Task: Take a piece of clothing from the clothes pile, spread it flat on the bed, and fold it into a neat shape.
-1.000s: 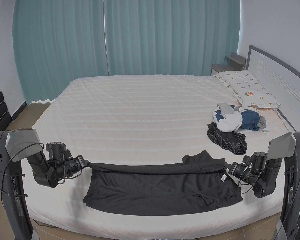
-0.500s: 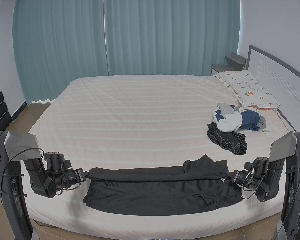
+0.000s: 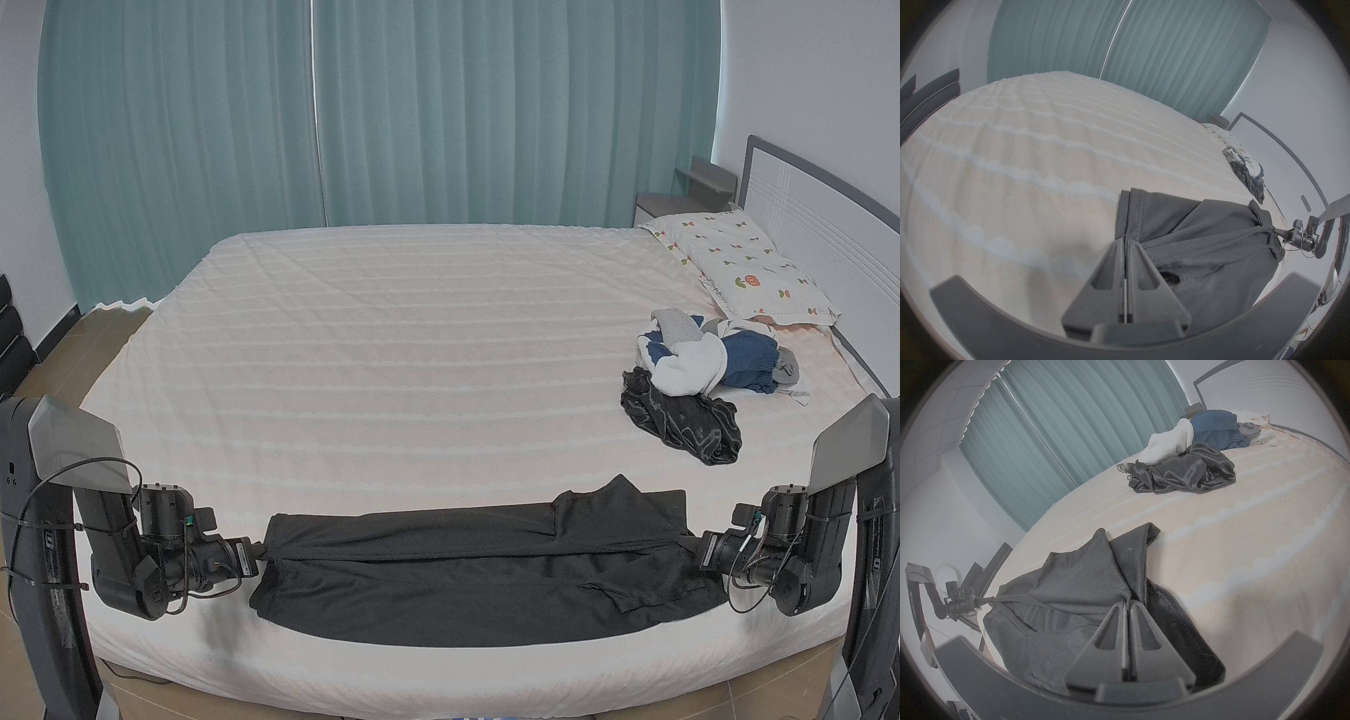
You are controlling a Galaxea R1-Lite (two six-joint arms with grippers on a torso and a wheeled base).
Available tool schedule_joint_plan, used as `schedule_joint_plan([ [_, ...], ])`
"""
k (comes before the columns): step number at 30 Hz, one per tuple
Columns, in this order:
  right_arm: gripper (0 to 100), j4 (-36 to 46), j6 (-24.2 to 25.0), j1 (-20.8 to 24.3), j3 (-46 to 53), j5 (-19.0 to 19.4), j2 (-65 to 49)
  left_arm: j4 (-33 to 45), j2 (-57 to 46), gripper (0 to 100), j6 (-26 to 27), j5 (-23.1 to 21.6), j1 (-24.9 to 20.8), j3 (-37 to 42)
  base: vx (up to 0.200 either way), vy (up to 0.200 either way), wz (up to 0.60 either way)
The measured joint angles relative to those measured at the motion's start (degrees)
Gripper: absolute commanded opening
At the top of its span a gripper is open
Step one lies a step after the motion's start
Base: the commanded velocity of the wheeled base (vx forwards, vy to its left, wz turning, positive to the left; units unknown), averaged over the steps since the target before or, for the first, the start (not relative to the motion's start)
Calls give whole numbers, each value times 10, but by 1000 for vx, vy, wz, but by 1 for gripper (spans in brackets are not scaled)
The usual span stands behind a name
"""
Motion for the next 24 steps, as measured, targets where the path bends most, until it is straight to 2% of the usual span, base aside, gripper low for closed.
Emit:
schedule_joint_plan([
  [9,0,0,-2,-5,1,0,3,-12,15,0,1,1,-2,13,0,0,0],
  [10,100,0,-2,-5,2,0,3,-12,15,0,1,1,-2,14,0,0,0],
  [11,100,0,-3,-6,2,0,3,-12,15,100,0,1,-2,14,0,0,0],
  [24,100,1,4,-17,10,7,-13,-12,-7,100,-6,2,0,33,0,0,0],
])
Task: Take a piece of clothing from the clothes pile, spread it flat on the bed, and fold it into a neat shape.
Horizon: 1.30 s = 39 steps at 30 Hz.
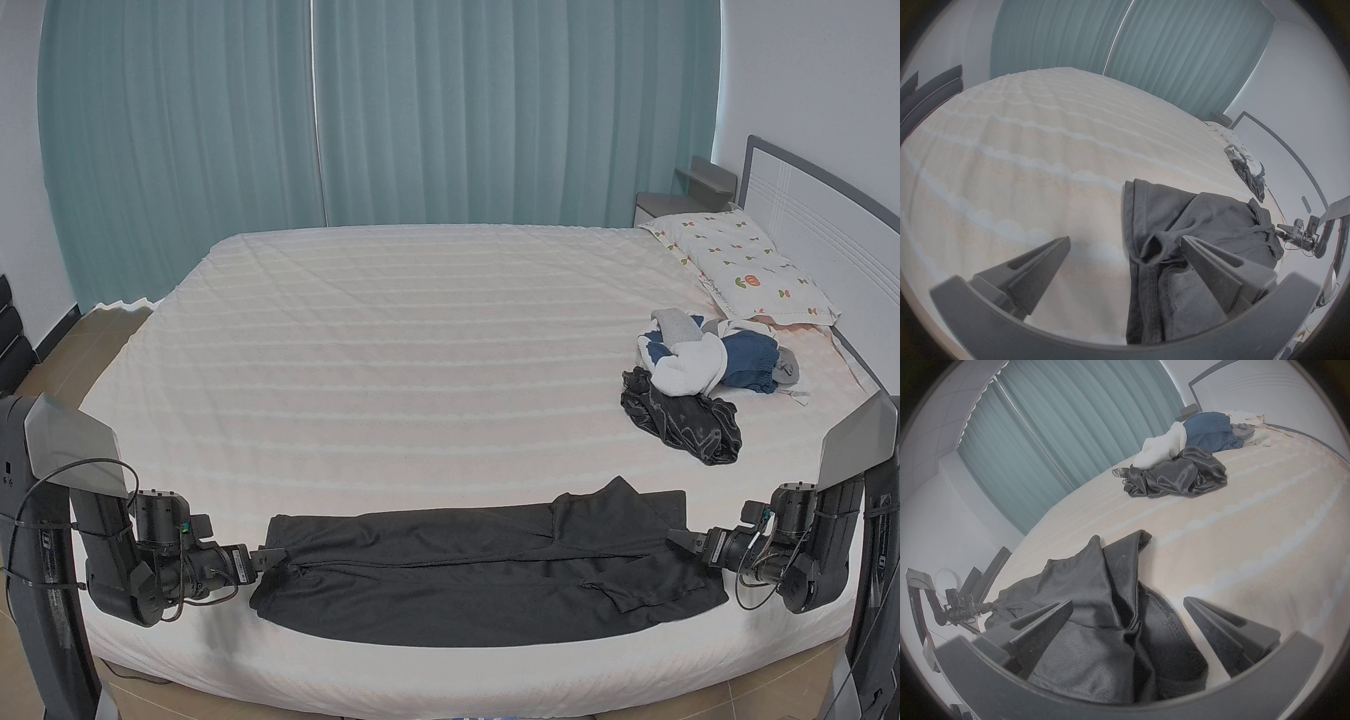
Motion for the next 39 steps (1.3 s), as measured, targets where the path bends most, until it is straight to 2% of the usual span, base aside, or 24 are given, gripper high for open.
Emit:
schedule_joint_plan([
  [7,100,0,9,-34,16,38,-46,1,-45,100,-46,0,20,6,0,0,0],
  [11,100,0,56,-48,17,47,-72,5,-64,100,-66,-1,28,-4,0,0,0],
  [15,100,0,99,-47,1,48,-90,20,-75,100,-118,0,22,-38,0,0,0],
  [19,100,12,127,-39,-23,47,-96,97,-80,100,-164,2,4,-89,0,0,0],
  [24,100,33,180,-25,-69,45,-84,237,-77,100,-207,4,-20,-192,0,0,0],
  [30,100,65,217,-14,-136,46,-48,315,-46,100,-229,13,-42,-284,0,0,0],
  [39,100,71,223,-9,-154,45,-16,321,-12,100,-218,19,-55,-308,0,0,0],
])
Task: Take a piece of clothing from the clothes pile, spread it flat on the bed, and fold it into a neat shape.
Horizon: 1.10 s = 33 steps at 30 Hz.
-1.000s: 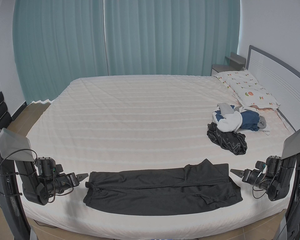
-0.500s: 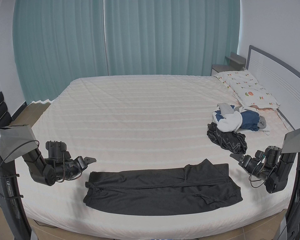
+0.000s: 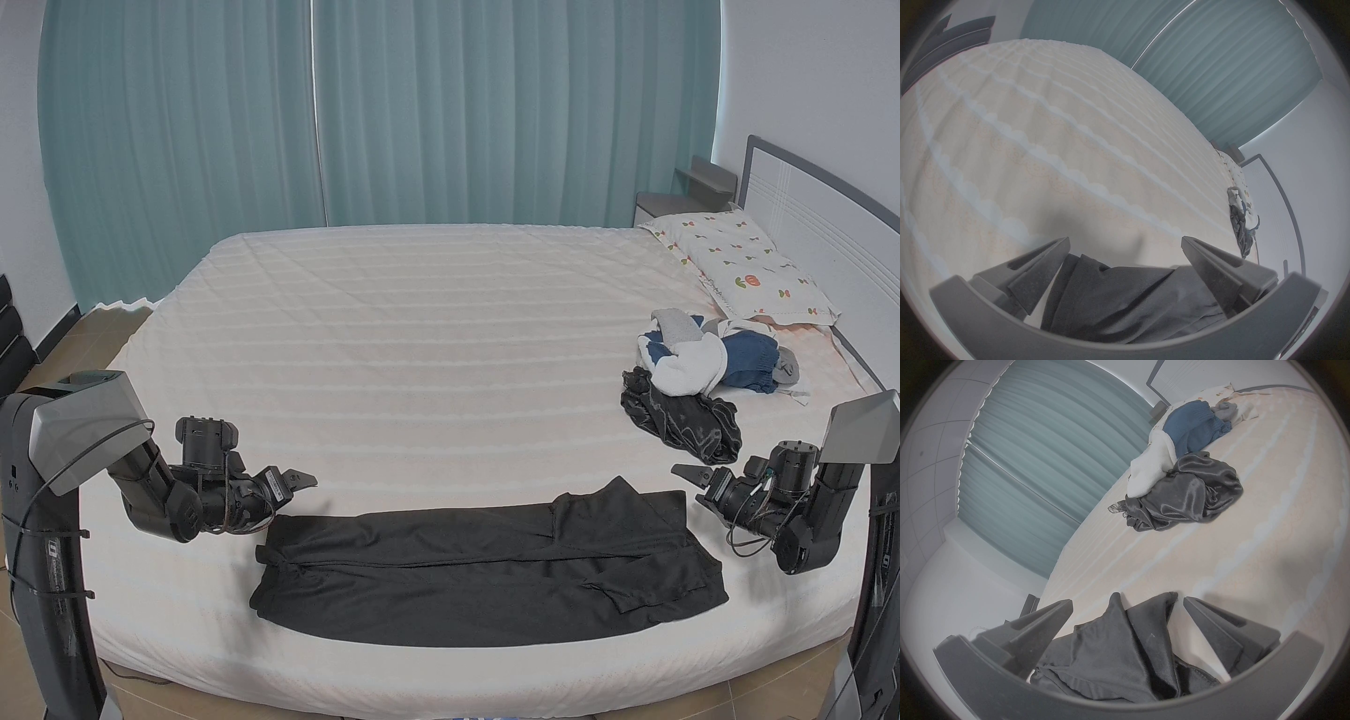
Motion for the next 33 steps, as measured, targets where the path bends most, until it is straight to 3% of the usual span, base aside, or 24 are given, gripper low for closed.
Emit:
schedule_joint_plan([
  [13,100,-2,0,0,16,-3,4,4,4,100,26,38,-6,21,0,0,0],
  [14,100,-3,0,0,17,-3,4,4,4,0,28,47,-8,21,0,0,0],
  [22,100,-4,-1,-4,18,-4,4,5,8,0,37,71,-15,22,0,0,0],
  [25,100,-4,-1,-4,19,-4,4,5,8,0,30,101,-15,23,0,0,0],
  [33,100,-4,-2,-5,19,-5,5,0,7,0,-43,114,-13,28,0,0,0],
])
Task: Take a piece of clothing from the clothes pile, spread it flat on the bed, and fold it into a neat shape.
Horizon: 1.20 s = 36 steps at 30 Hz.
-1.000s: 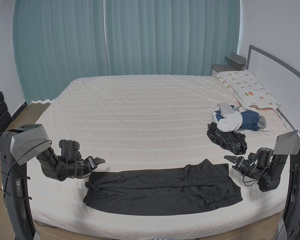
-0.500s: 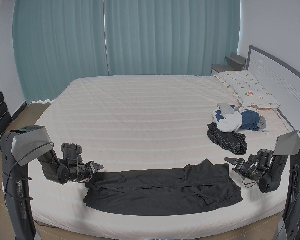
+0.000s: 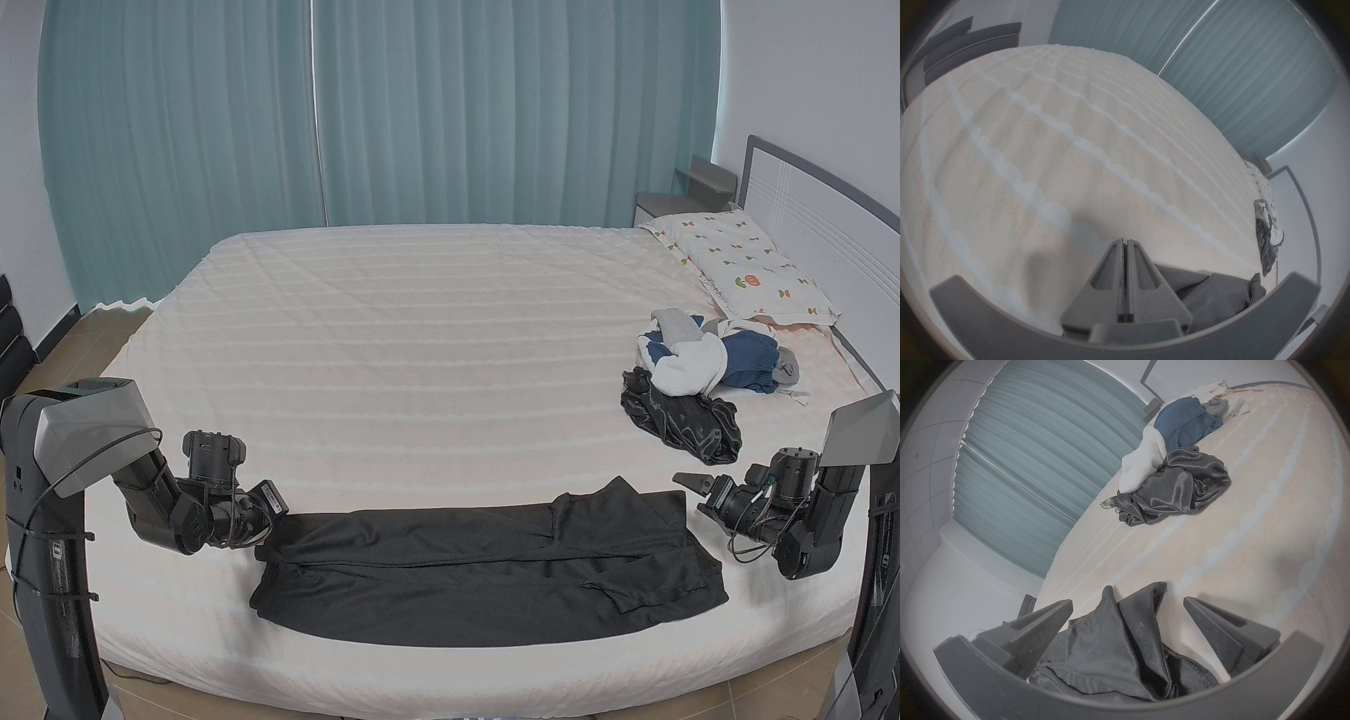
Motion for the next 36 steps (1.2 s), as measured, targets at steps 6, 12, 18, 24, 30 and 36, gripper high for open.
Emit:
schedule_joint_plan([
  [6,100,5,0,2,-7,0,1,-21,-1,0,-24,-1,6,-5,0,0,0],
  [12,100,25,0,6,-27,0,5,-25,0,0,-35,-2,7,-2,0,0,0],
  [18,100,48,0,11,-50,0,15,-25,0,0,-36,-3,9,1,0,0,0],
  [24,100,67,1,13,-76,1,27,-29,1,0,-35,-3,8,1,0,0,0],
  [30,0,68,0,14,-85,1,32,-29,1,0,-35,-3,8,0,0,0,0],
  [36,0,65,1,14,-94,0,38,-30,1,0,-35,-2,9,-1,0,0,0],
])
